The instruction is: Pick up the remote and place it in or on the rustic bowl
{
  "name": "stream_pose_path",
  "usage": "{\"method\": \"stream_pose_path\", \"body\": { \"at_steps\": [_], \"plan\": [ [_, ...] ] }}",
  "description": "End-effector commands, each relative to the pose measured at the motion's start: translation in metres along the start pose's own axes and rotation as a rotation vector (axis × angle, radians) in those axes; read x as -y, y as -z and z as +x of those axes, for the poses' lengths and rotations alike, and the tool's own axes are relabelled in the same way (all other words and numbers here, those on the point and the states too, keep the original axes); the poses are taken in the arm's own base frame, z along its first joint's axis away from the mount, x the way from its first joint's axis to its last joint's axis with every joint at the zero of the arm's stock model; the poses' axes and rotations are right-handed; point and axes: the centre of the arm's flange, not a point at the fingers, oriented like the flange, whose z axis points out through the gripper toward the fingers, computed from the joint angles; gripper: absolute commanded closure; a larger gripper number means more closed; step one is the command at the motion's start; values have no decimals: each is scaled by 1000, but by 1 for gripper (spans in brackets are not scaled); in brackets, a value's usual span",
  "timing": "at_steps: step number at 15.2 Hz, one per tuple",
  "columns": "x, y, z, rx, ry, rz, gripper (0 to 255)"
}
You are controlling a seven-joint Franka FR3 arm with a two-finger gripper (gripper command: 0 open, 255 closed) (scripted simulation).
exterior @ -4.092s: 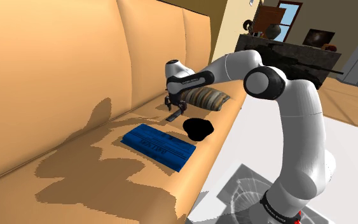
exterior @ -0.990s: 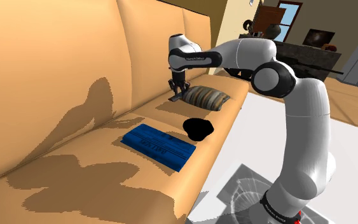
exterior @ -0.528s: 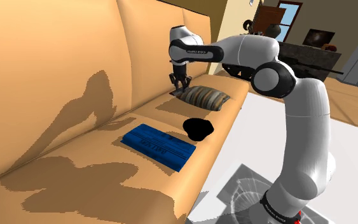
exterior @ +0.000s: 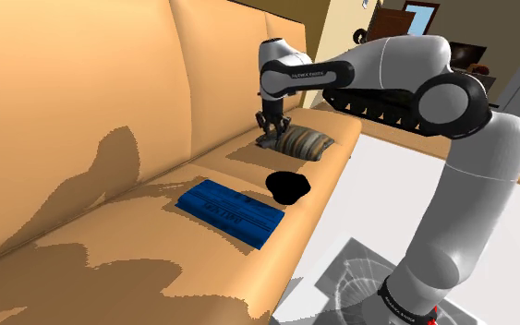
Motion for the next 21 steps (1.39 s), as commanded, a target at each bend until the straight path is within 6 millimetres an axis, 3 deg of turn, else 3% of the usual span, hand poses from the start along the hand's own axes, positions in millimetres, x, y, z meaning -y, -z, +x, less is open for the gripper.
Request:
{"method": "stream_pose_path", "body": {
  "at_steps": [1,11,12,21],
  "plan": [
    [-22,-3,-13,0,0,0,255],
    [-137,-8,-79,0,0,0,255],
    [-157,-9,-91,0,0,0,255],
    [-152,-55,-101,0,0,0,255]
  ]
}}
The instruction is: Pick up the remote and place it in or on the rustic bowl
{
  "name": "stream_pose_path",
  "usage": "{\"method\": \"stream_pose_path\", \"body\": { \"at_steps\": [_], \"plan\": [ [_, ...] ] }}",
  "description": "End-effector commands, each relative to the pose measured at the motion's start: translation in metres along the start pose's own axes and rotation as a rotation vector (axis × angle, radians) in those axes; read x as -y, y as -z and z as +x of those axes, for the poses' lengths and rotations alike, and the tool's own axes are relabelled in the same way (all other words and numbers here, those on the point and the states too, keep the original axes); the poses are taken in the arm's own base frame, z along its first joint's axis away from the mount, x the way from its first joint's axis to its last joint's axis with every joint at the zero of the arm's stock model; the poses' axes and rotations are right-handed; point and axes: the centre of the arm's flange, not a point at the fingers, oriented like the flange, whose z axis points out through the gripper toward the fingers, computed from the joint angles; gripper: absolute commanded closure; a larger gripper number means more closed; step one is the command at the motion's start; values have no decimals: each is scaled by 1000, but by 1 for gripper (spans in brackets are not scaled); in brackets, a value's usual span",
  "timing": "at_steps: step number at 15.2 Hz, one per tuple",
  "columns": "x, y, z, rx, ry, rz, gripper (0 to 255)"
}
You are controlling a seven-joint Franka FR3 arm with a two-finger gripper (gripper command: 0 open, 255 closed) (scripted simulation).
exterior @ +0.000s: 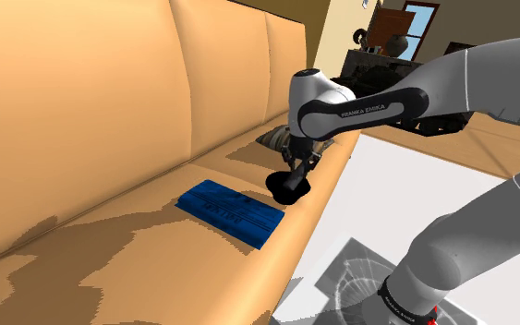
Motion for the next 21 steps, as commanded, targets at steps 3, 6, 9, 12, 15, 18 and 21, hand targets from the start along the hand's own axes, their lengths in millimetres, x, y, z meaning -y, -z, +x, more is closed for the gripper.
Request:
{"method": "stream_pose_path", "body": {
  "at_steps": [3,6,9,12,15,18,21],
  "plan": [
    [2,-15,-4,0,0,1,255],
    [2,-15,-4,0,0,1,255],
    [2,-15,-4,0,0,1,255],
    [2,-15,-4,0,0,1,0],
    [2,-15,-4,0,0,1,0],
    [2,11,-4,0,0,1,0],
    [2,35,-4,0,0,1,0]
  ]
}}
